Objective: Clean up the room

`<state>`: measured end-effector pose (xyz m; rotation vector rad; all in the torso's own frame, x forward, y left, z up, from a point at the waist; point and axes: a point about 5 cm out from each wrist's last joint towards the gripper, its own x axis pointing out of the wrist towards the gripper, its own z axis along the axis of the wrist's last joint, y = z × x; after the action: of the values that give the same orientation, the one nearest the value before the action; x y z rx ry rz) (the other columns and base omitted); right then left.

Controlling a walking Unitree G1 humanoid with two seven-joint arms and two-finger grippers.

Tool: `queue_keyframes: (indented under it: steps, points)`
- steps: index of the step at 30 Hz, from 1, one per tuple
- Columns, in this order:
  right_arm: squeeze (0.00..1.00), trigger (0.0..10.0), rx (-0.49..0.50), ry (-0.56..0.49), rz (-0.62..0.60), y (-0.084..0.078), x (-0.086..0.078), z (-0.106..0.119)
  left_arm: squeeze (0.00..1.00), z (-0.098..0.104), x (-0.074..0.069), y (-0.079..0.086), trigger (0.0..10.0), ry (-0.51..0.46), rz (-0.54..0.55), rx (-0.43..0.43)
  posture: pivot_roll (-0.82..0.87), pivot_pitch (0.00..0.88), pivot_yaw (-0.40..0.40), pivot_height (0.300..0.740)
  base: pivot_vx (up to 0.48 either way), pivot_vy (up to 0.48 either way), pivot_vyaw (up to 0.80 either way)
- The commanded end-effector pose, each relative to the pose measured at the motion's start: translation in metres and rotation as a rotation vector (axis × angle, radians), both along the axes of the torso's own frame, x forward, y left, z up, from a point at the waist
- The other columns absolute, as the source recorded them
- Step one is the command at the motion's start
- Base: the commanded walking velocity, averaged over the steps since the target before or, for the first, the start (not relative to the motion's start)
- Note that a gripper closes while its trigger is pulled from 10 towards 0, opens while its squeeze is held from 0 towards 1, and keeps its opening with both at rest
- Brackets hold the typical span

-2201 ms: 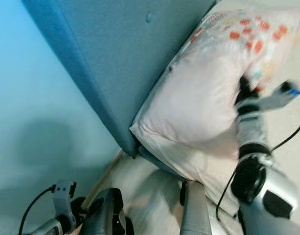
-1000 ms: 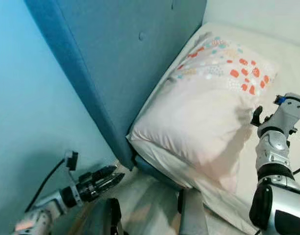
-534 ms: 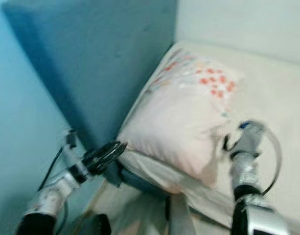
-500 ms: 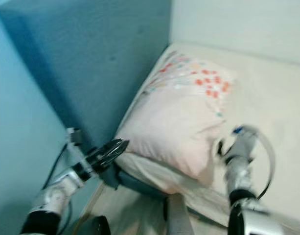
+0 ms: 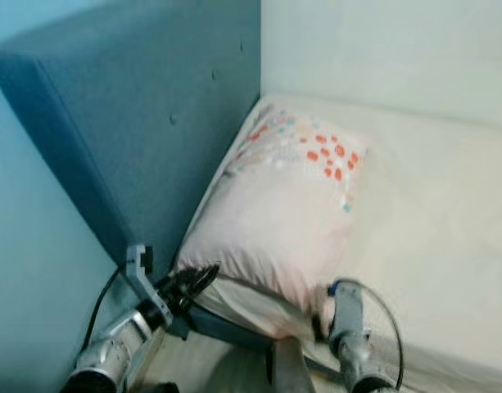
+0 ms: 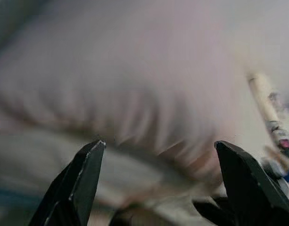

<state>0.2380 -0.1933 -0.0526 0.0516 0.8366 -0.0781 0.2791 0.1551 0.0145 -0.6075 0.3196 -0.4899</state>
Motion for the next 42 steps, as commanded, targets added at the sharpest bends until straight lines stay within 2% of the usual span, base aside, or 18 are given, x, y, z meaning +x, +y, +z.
queue_keyframes:
  steps: [1,3,4,6,9,10,11,12,14,18,25,32,38,42]
  points:
    - [0.0,10.0,-0.012,0.088,0.03,0.003,-0.016,-0.011,0.0,-0.022,-0.016,0.017,10.0,0.109,0.043,0.072,-0.07,0.075,0.012,0.661,0.0,0.0,0.0]
    - [0.0,10.0,-0.047,0.132,0.066,0.003,-0.026,-0.018,0.0,-0.034,-0.027,0.024,10.0,0.179,0.055,0.113,-0.07,0.073,0.013,0.67,0.0,0.0,0.0]
    - [0.0,10.0,-0.047,0.132,0.066,0.003,-0.026,-0.018,0.0,-0.034,-0.027,0.024,10.0,0.179,0.055,0.113,-0.07,0.073,0.013,0.67,0.0,0.0,0.0]
    - [0.0,10.0,-0.041,0.183,0.077,0.005,-0.04,-0.025,0.0,-0.052,-0.046,0.033,10.0,0.285,0.073,0.179,-0.07,0.065,0.017,0.68,0.0,0.0,0.0]
    - [0.0,10.0,-0.039,0.199,0.081,0.006,-0.044,-0.028,0.0,-0.057,-0.052,0.035,10.0,0.317,0.079,0.201,-0.07,0.06,0.017,0.684,0.0,0.0,0.0]
    - [0.0,10.0,-0.019,0.244,0.065,0.007,-0.056,-0.034,0.0,-0.072,-0.072,0.041,10.0,0.421,0.097,0.274,-0.07,0.048,0.015,0.694,0.0,0.0,0.0]
    - [0.0,10.0,-0.012,0.257,0.057,0.008,-0.059,-0.035,0.0,-0.077,-0.078,0.043,10.0,0.451,0.102,0.296,-0.07,0.048,0.015,0.699,0.0,0.0,0.0]
    - [0.0,10.0,-0.012,0.266,0.057,0.008,-0.062,-0.037,0.0,-0.081,-0.084,0.044,10.0,0.48,0.109,0.319,-0.07,0.04,0.015,0.703,0.0,0.0,0.0]
    - [0.0,10.0,-0.014,0.271,0.06,0.008,-0.063,-0.037,0.0,-0.083,-0.086,0.045,10.0,0.493,0.112,0.331,-0.07,0.038,0.015,0.708,0.0,0.0,0.0]
    - [0.0,10.0,-0.032,0.298,0.086,0.007,-0.069,-0.04,0.0,-0.094,-0.104,0.047,10.0,0.586,0.126,0.388,-0.07,0.025,0.014,0.727,0.0,0.0,0.0]
    - [0.0,10.0,-0.056,0.319,0.119,0.009,-0.073,-0.042,0.0,-0.098,-0.111,0.046,10.0,0.608,0.136,0.387,-0.07,0.023,0.015,0.74,0.0,0.0,0.0]
    - [0.0,10.0,-0.081,0.331,0.112,0.021,-0.075,-0.044,0.0,-0.1,-0.116,0.047,10.0,0.628,0.133,0.41,-0.07,0.026,0.022,0.74,0.0,0.0,0.0]
    - [0.0,10.0,-0.057,0.331,0.116,0.03,-0.074,-0.044,0.0,-0.101,-0.117,0.046,10.0,0.63,0.117,0.39,-0.07,0.029,0.024,0.74,0.0,0.0,-0.63]
    - [0.0,10.0,-0.065,0.339,0.121,0.026,-0.078,-0.046,0.0,-0.101,-0.119,0.046,10.0,0.63,0.113,0.379,-0.07,0.031,0.024,0.74,0.0,0.0,-0.75]
